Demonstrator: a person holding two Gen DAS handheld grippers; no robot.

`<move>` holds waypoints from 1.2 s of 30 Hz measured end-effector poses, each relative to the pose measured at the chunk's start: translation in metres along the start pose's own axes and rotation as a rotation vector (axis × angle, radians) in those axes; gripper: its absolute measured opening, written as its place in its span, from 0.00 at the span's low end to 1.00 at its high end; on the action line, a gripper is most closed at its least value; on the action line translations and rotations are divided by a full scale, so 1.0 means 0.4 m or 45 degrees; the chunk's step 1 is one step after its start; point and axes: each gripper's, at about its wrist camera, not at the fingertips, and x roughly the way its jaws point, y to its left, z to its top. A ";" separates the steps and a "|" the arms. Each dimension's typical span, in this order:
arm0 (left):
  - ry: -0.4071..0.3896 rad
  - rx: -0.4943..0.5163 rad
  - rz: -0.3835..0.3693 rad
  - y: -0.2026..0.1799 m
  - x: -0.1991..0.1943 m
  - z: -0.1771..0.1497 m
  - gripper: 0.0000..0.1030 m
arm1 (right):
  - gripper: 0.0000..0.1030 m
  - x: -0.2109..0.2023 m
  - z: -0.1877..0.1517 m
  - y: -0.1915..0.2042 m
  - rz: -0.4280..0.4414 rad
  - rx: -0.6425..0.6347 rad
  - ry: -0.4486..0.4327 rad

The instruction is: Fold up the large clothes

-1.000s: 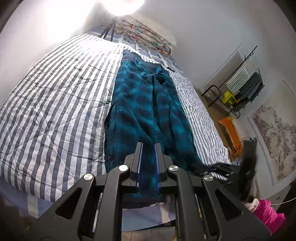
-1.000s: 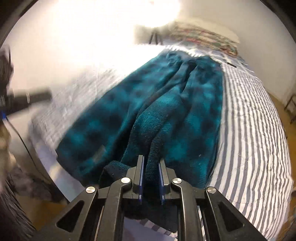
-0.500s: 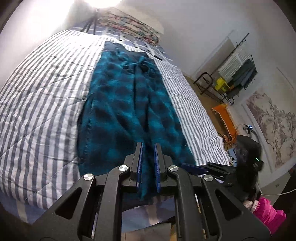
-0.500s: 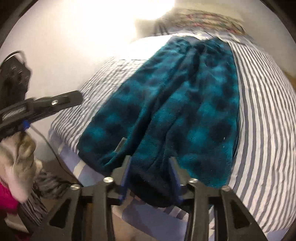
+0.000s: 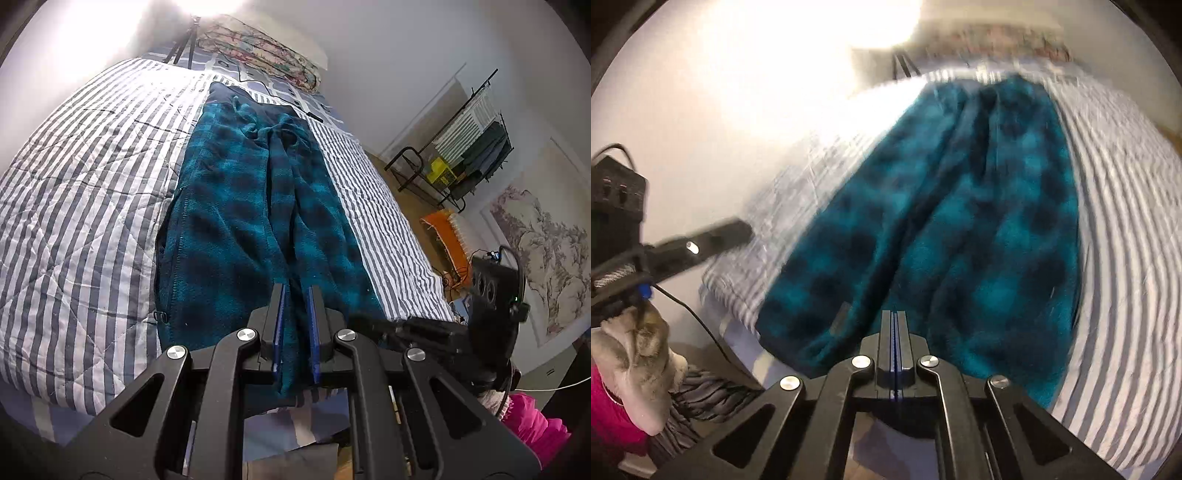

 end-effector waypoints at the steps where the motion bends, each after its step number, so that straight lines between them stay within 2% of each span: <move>1: -0.001 0.004 0.000 -0.001 0.000 0.000 0.08 | 0.23 0.007 0.010 -0.007 -0.025 0.018 0.012; 2: 0.000 0.007 0.001 -0.003 0.000 -0.002 0.08 | 0.52 0.011 0.016 -0.016 -0.040 0.034 0.016; 3: 0.002 0.008 0.001 -0.005 0.001 -0.002 0.08 | 0.60 0.025 0.026 -0.028 -0.071 0.052 0.013; 4: 0.003 0.011 0.003 -0.005 0.001 -0.003 0.08 | 0.59 0.035 0.030 -0.031 -0.082 0.049 0.018; 6: 0.006 0.013 0.006 -0.005 0.003 -0.005 0.08 | 0.48 0.066 0.040 -0.044 -0.099 0.044 0.052; 7: 0.009 0.014 0.009 -0.003 0.003 -0.007 0.08 | 0.30 0.087 0.044 -0.051 -0.086 0.050 0.080; 8: 0.010 0.015 0.011 -0.004 0.004 -0.008 0.08 | 0.16 0.111 0.044 -0.064 -0.067 0.075 0.117; 10: 0.009 0.013 0.016 0.001 0.002 -0.008 0.08 | 0.07 0.121 0.038 -0.073 -0.054 0.101 0.115; 18: 0.003 0.002 0.012 0.014 -0.008 -0.007 0.08 | 0.05 -0.004 0.047 -0.020 -0.100 0.003 -0.053; 21: 0.006 0.008 0.014 0.014 -0.009 -0.009 0.08 | 0.05 -0.019 0.049 0.003 -0.210 -0.085 -0.073; 22: 0.006 0.010 0.017 0.014 -0.010 -0.010 0.08 | 0.05 -0.004 0.045 0.010 -0.250 -0.122 -0.045; 24: 0.004 0.004 0.022 0.016 -0.010 -0.010 0.08 | 0.05 0.010 0.037 0.005 -0.209 -0.092 -0.017; 27: -0.003 -0.011 0.026 0.024 -0.017 -0.011 0.08 | 0.05 0.004 0.032 0.017 -0.145 -0.108 -0.036; 31: 0.007 -0.017 0.029 0.027 -0.013 -0.011 0.08 | 0.05 0.030 0.034 0.004 -0.185 -0.110 0.000; 33: 0.010 -0.010 0.025 0.024 -0.012 -0.012 0.08 | 0.05 0.028 0.036 0.002 -0.120 -0.071 -0.030; 36: 0.015 -0.004 0.040 0.024 -0.003 -0.011 0.08 | 0.10 0.090 0.020 0.030 -0.117 -0.178 0.047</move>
